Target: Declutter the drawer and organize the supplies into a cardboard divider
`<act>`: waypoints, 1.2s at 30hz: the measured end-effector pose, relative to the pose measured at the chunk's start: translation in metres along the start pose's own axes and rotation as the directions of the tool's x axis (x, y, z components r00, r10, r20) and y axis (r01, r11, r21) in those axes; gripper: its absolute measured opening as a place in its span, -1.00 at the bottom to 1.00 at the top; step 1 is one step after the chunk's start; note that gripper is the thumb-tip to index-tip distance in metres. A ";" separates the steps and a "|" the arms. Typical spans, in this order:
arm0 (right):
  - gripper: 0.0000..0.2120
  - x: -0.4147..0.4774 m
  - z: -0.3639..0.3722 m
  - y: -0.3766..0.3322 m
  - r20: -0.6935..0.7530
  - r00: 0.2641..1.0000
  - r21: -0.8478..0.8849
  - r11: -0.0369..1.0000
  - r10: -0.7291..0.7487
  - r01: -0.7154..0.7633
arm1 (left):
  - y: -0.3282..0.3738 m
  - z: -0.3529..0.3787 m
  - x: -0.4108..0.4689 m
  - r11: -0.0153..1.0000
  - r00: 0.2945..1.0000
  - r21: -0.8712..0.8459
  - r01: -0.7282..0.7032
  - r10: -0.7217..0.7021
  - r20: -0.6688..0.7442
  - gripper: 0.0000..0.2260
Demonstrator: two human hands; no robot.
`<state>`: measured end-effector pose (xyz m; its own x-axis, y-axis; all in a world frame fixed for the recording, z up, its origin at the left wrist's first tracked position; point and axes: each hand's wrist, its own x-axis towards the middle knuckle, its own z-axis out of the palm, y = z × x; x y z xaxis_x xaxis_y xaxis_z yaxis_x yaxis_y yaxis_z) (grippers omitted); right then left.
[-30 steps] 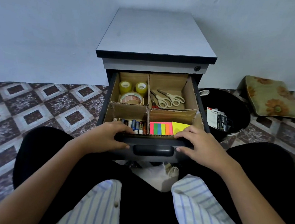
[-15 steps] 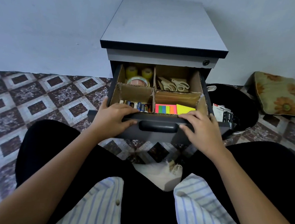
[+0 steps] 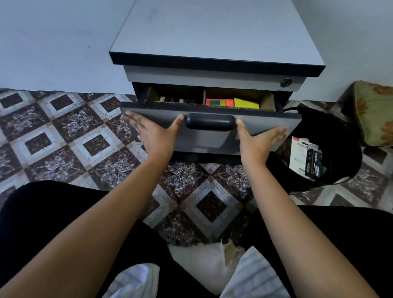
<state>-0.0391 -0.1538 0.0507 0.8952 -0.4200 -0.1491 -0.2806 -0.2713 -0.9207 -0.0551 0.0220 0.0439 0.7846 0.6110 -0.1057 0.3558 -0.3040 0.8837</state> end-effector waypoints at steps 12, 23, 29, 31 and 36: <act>0.07 0.074 0.043 -0.012 -0.036 0.998 0.045 0.997 -0.060 0.061 | 0.014 0.039 0.073 0.997 0.995 -0.033 -0.071 0.068 -0.073 0.12; -0.06 0.054 0.064 0.089 0.102 0.986 -0.020 0.991 0.131 -0.130 | -0.079 0.086 0.035 0.992 0.970 0.005 0.126 -0.124 0.211 -0.08; -0.07 0.064 0.081 0.091 0.179 0.980 -0.092 0.993 0.092 -0.076 | -0.081 0.102 0.043 0.996 0.945 0.035 0.083 -0.089 0.316 -0.03; -0.05 0.065 0.083 0.093 0.180 0.980 -0.111 0.992 0.083 -0.064 | -0.079 0.102 0.045 0.995 0.942 0.045 0.090 -0.100 0.322 -0.03; -0.04 0.062 0.074 0.095 0.243 0.967 -0.146 0.988 0.074 -0.039 | -0.081 0.097 0.042 0.995 0.942 0.067 0.072 -0.090 0.325 -0.06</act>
<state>0.0157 -0.1418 -0.0727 0.9293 -0.2154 -0.2999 -0.3626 -0.3787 -0.8515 -0.0015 0.0016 -0.0765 0.8716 0.3652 -0.3269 0.4444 -0.3073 0.8415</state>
